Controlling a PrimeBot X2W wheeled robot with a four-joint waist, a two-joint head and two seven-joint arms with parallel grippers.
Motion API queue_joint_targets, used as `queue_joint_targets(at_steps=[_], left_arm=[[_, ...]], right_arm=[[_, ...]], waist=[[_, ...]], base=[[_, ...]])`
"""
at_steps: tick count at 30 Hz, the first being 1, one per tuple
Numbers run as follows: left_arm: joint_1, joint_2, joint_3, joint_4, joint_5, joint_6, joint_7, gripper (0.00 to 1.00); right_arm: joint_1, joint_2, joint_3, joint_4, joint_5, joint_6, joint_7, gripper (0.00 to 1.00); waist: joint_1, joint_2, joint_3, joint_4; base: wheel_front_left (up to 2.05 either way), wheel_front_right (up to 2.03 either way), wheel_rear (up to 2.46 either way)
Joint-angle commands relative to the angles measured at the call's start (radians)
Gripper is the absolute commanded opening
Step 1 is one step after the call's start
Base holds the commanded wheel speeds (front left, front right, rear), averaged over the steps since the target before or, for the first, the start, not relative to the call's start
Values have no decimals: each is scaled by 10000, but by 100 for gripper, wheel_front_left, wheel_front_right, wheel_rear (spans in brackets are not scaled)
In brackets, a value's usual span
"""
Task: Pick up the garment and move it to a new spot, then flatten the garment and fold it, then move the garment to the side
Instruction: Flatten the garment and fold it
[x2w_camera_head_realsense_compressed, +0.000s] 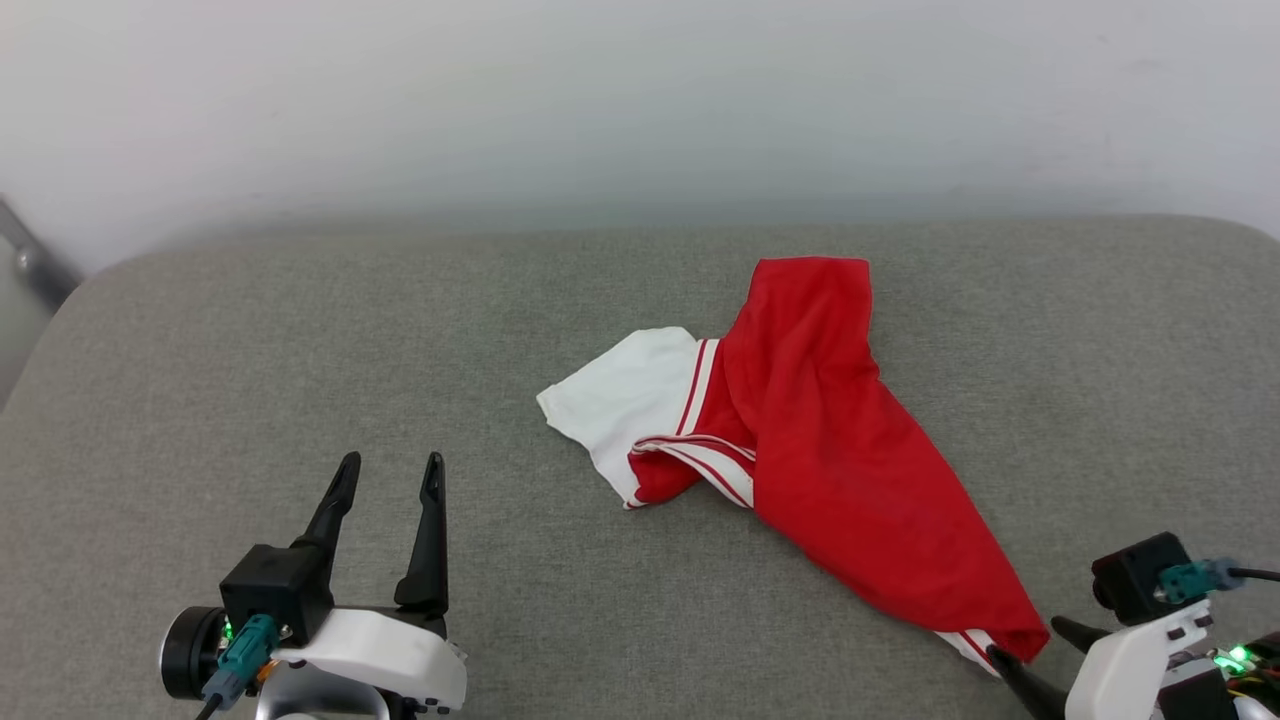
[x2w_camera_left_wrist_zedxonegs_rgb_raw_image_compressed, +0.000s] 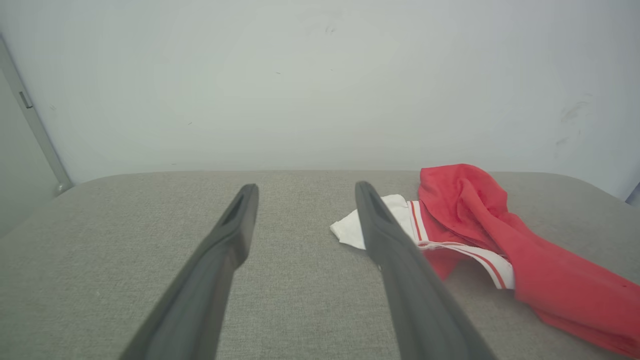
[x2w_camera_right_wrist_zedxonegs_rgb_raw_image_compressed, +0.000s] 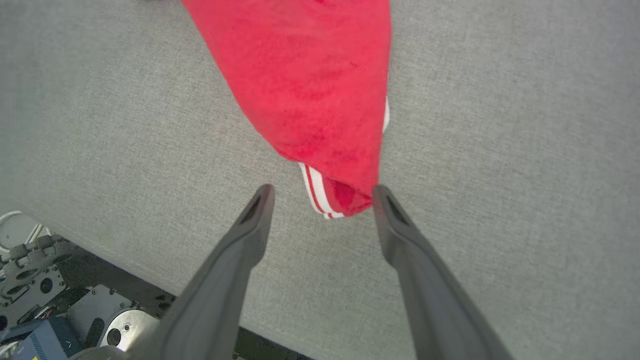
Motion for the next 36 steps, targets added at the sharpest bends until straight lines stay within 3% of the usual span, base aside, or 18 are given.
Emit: queue_joint_targets(at_steps=[1, 9, 21, 22, 23, 24, 25, 29, 36], left_arm=[[-62, -32, -13, -56, 46, 24, 17, 100], [-476, -160, -110, -57, 106, -124, -105, 100], [-933, -422, -150, 405, 51, -370, -331, 100], [-940, -419, -129, 438, 36, -388, -350, 100], [-935, -421, -121, 477, 28, -408, -369, 100], [-926, -434, -121, 501, 43, -409, -371, 100], [-907, -440, -126, 518, 43, -405, -385, 100], [-819, -425, -152, 586, 37, -394, -388, 100], [-639, -361, -178, 556, -6, -319, -335, 100]], right_arm=[[-22, -138, 116, -152, -16, -7, 307, 100], [-801, -480, 457, 382, -104, -7, 475, 100], [-1739, -156, 1564, 2934, 339, -7, 21, 100], [-1755, -163, 1665, 3062, 375, -6, 22, 94], [-1752, -156, 1717, 3139, 454, -6, -25, 44], [-1777, -155, 1756, 3168, 503, -6, -79, 4], [-1809, -202, 1802, 3205, 556, -4, -67, 0], [-2100, -378, 1713, 2851, 674, -6, -325, 0], [-2577, -450, 1175, 1145, 582, -6, -388, 0]], waist=[[2, 0, 147, 113], [2, 0, 829, 524], [2, 0, 1397, 700], [2, 0, 1379, 686], [2, 0, 1359, 670], [2, 0, 1332, 647], [2, 0, 1298, 624], [2, 0, 1114, 549], [2, 0, 737, 421]], base=[[0, 0, 0], [0, 0, 0], [0, 0, 0], [0, 0, 0], [0, 0, 0], [0, 0, 0], [0, 0, 0], [0, 0, 0], [0, 0, 0]])
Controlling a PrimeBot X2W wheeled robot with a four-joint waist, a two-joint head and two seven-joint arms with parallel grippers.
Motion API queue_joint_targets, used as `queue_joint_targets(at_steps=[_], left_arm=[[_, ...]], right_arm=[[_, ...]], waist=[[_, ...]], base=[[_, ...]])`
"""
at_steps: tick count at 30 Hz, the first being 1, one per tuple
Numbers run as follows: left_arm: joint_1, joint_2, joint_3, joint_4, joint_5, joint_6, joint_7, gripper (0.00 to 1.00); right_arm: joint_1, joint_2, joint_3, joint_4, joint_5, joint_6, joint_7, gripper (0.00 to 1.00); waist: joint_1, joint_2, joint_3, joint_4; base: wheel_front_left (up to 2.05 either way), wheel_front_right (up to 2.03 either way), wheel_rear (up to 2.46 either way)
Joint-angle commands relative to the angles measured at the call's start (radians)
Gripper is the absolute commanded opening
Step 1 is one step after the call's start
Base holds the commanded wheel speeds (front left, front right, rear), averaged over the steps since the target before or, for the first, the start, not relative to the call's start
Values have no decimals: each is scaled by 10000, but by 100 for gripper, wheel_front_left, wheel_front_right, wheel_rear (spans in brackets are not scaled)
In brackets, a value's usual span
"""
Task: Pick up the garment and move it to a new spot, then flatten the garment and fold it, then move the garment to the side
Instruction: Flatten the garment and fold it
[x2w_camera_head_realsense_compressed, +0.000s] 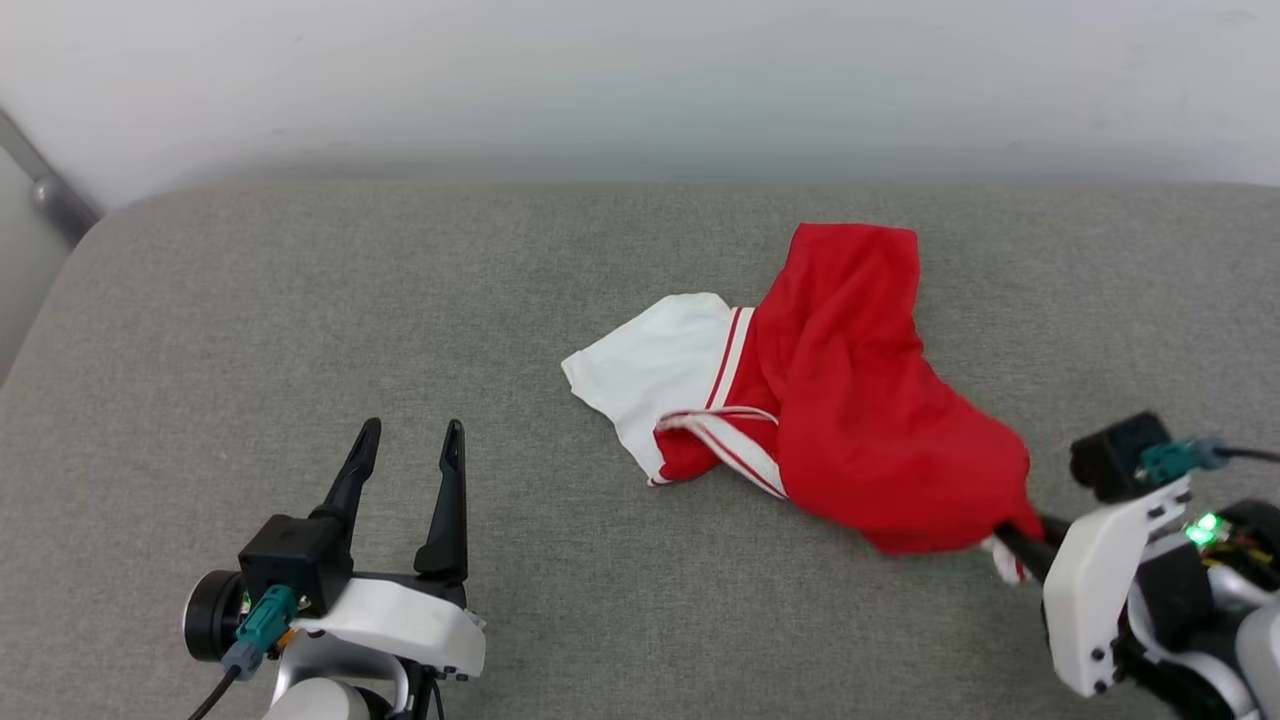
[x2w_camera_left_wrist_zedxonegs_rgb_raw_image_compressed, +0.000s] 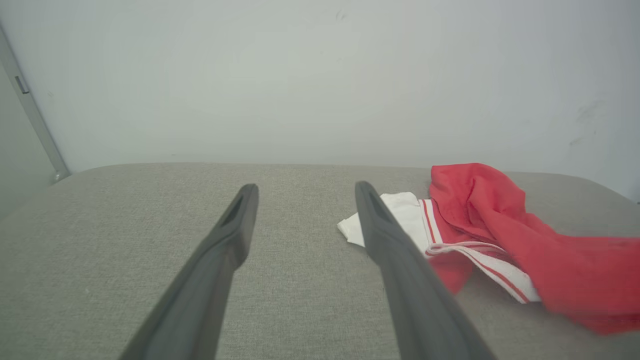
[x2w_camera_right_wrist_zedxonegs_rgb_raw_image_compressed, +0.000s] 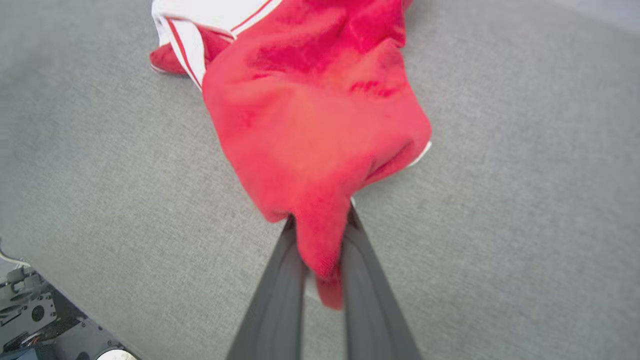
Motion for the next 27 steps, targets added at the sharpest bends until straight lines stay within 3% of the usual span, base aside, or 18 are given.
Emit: queue_joint_targets(at_steps=[1, 5, 10, 19, 25, 26, 27], left_arm=[[102, 0, -34, -42, -13, 46, 25, 100], [66, 29, -38, -137, -13, 74, 19, 100], [-268, 4, -118, -278, 95, -24, 62, 100], [-1281, -291, -341, -202, 298, -342, -34, 100], [-1700, -525, -377, 74, 382, -521, -137, 100], [-1748, -558, -364, 134, 396, -557, -163, 100], [-1782, -589, -349, 180, 409, -593, -181, 100]], right_arm=[[-210, 23, -159, -266, -24, -4, 72, 0], [-760, 167, -758, -831, -38, -4, 356, 0], [-1955, 407, -1696, -406, 40, -5, 760, 0], [-4400, 753, -3328, 2043, -285, -5, 802, 0], [-5101, 1016, -3427, 3854, -729, -5, -412, 0], [-5128, 1074, -3404, 4162, -782, -5, -710, 36], [-5152, 1090, -3369, 4414, -832, -4, -1006, 51]], waist=[[0, 0, -65, -43], [0, 0, -37, -95], [0, 0, 516, 9], [0, 0, 2251, 634], [0, 0, 2781, 886], [0, 0, 2804, 893], [0, 0, 2826, 892]], base=[[0, 0, 0], [0, 0, 0], [0, 0, 0], [0, 0, 0], [0, 0, 0], [0, 0, 0], [0, 0, 0]])
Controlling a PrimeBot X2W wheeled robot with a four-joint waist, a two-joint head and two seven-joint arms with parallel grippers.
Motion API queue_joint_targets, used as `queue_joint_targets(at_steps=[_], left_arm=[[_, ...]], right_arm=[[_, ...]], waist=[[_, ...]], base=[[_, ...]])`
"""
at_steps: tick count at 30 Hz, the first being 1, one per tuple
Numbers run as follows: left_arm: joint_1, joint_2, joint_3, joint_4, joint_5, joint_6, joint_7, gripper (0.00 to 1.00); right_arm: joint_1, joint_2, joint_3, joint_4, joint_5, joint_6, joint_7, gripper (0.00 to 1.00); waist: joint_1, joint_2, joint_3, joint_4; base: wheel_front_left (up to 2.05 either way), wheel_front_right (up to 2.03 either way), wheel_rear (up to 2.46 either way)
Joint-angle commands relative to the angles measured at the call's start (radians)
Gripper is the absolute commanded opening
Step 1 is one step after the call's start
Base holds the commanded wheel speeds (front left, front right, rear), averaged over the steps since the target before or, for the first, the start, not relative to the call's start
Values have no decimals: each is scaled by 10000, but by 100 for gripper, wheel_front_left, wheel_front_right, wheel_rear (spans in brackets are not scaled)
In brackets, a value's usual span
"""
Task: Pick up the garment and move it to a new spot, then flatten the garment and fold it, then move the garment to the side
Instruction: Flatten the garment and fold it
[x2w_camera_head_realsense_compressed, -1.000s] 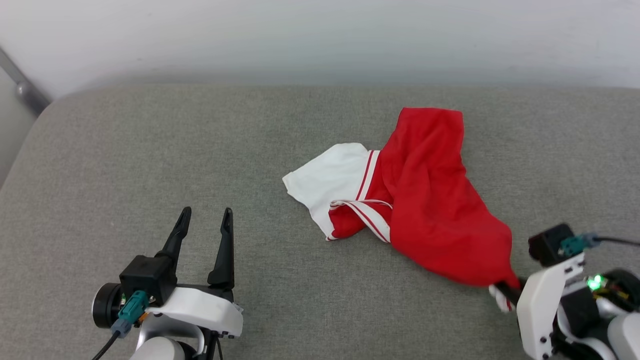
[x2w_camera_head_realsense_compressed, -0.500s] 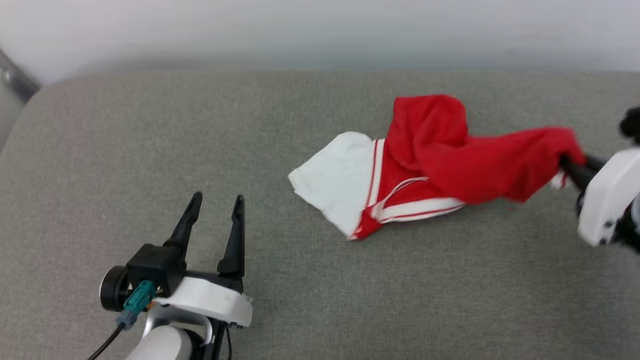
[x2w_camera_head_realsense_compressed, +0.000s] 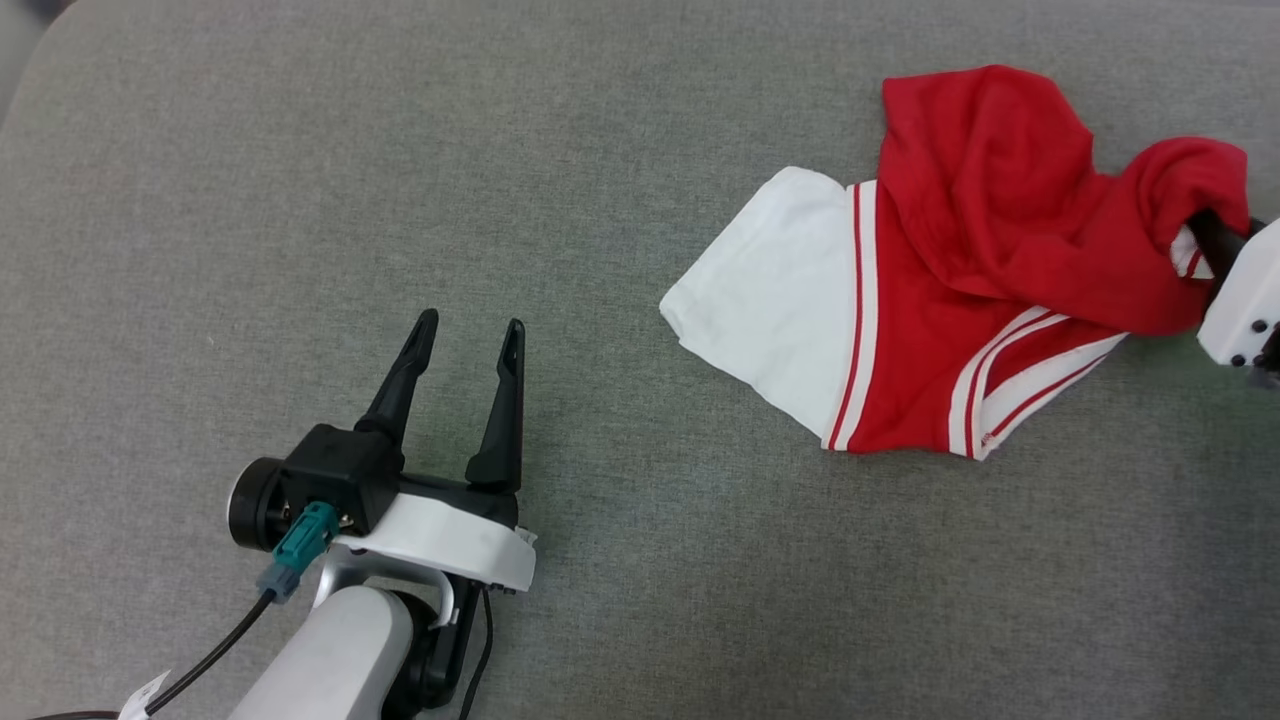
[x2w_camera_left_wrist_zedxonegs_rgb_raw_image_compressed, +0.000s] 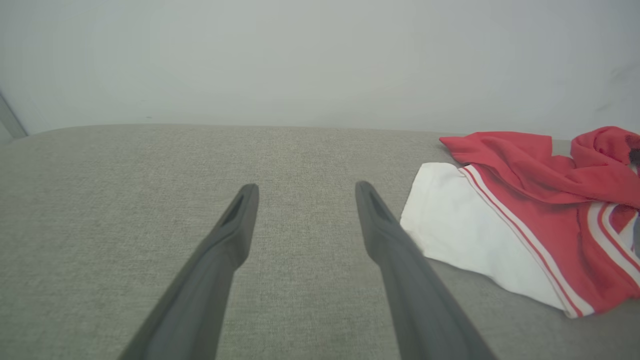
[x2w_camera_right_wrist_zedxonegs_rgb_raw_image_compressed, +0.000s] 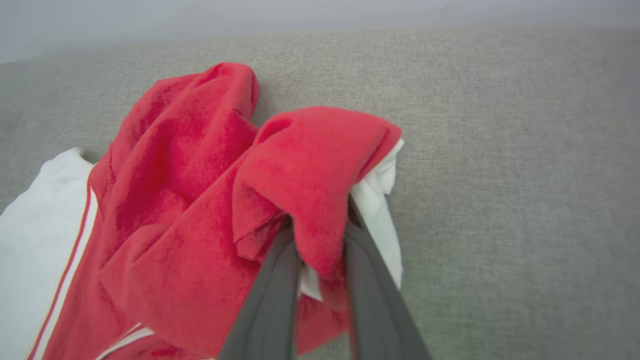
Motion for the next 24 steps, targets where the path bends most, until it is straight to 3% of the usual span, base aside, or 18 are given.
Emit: queue_joint_targets(at_steps=[1, 6, 13, 18, 24], left_arm=[[-178, -71, 24, 73, 70, -49, -84, 100], [-192, -77, 135, 263, 126, -132, -111, 100], [419, 125, 388, 389, 73, 26, -132, 100], [957, 348, 522, 335, -17, 171, -75, 100], [1410, 551, 614, 199, -135, 355, 84, 100]], right_arm=[[-104, 46, 25, 333, -72, -5, -468, 100], [199, -1, 241, 803, -179, -5, -2473, 100], [1467, -239, 593, 211, -285, -5, -4900, 100], [2721, -249, 662, -690, -463, -5, -5759, 100], [4067, 89, 635, -1867, -679, -5, -5796, 100]], waist=[[-2, -1, 111, 79], [-2, -1, -122, -93], [-2, -1, -1173, -694], [-2, -1, -2012, -1104], [-2, -1, -2659, -1416]], base=[[0, 0, 0], [0, 0, 0], [0, 0, 0], [0, 0, 0], [0, 0, 0]])
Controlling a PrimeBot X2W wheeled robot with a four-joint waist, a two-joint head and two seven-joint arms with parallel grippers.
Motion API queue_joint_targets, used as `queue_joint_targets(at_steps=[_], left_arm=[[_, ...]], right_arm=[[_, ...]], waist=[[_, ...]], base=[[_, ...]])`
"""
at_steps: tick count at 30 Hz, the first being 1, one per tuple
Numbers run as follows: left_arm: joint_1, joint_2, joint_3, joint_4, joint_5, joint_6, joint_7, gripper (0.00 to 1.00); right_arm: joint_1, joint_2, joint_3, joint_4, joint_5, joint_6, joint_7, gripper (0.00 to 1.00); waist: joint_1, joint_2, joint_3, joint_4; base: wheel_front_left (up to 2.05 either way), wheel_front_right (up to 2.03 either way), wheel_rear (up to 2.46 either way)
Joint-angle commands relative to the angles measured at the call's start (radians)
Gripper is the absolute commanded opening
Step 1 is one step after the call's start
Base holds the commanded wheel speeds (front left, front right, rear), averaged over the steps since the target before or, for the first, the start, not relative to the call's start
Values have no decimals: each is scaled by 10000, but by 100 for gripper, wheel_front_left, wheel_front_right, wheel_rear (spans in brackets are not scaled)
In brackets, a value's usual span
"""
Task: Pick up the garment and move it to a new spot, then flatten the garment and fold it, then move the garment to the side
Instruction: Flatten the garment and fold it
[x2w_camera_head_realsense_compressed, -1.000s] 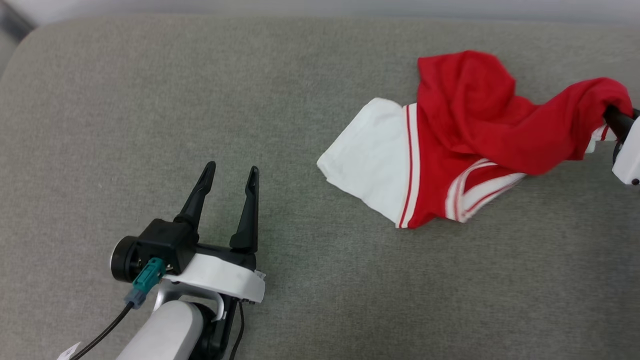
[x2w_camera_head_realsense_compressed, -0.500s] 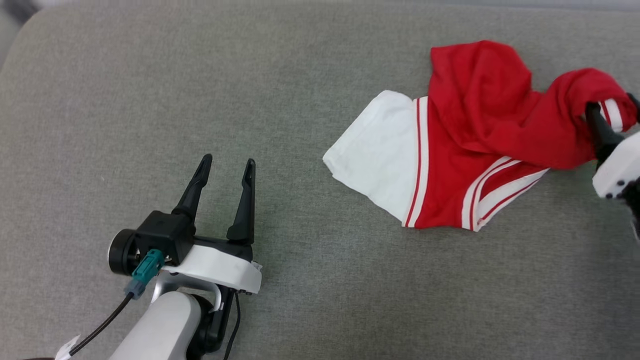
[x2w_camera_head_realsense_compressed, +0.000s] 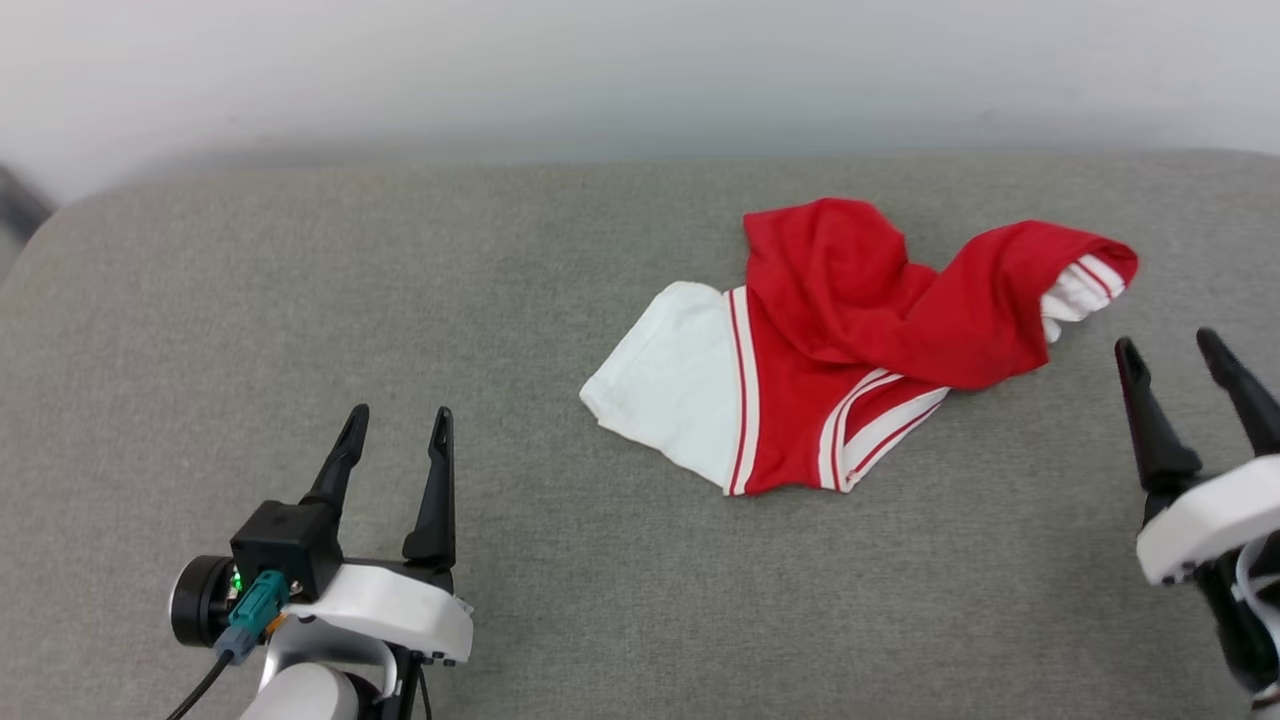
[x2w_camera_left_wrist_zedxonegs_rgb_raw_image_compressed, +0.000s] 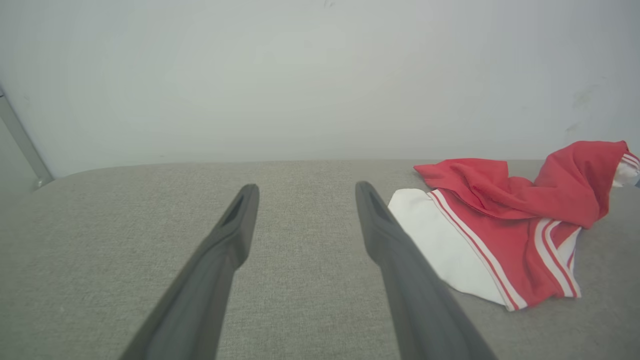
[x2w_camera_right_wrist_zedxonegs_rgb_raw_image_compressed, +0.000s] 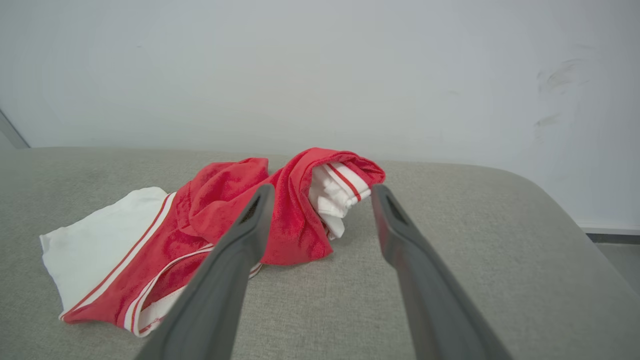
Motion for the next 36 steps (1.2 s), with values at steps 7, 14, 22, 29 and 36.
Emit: queue_joint_targets(at_steps=[7, 14, 22, 29, 36], left_arm=[[508, 173, -19, -197, -103, 145, 187, 100], [817, 335, -32, -355, -172, 279, 410, 100], [-67, 429, -358, -50, -310, -282, 1130, 100], [-2281, 488, -928, 1008, -820, -1419, 3458, 100], [-4006, 736, -1598, 2083, -1351, -2393, 6474, 100]], right_arm=[[1969, 829, -303, -1721, -441, -7, 377, 100], [3271, 1471, -406, -3128, -702, -7, 806, 100], [3373, 1682, -240, -3806, -675, -7, 972, 100], [2833, 1722, 70, -4023, -626, -6, 876, 100], [2397, 1872, 303, -3861, -708, -7, 562, 100]], waist=[[0, 0, -891, -431], [0, 0, -1247, -664], [0, 0, -924, -894], [0, 0, 110, -1254], [0, 0, 1179, -1727]], base=[[0, 0, 0], [0, 0, 0], [0, 0, 0], [0, 0, 0], [0, 0, 0]])
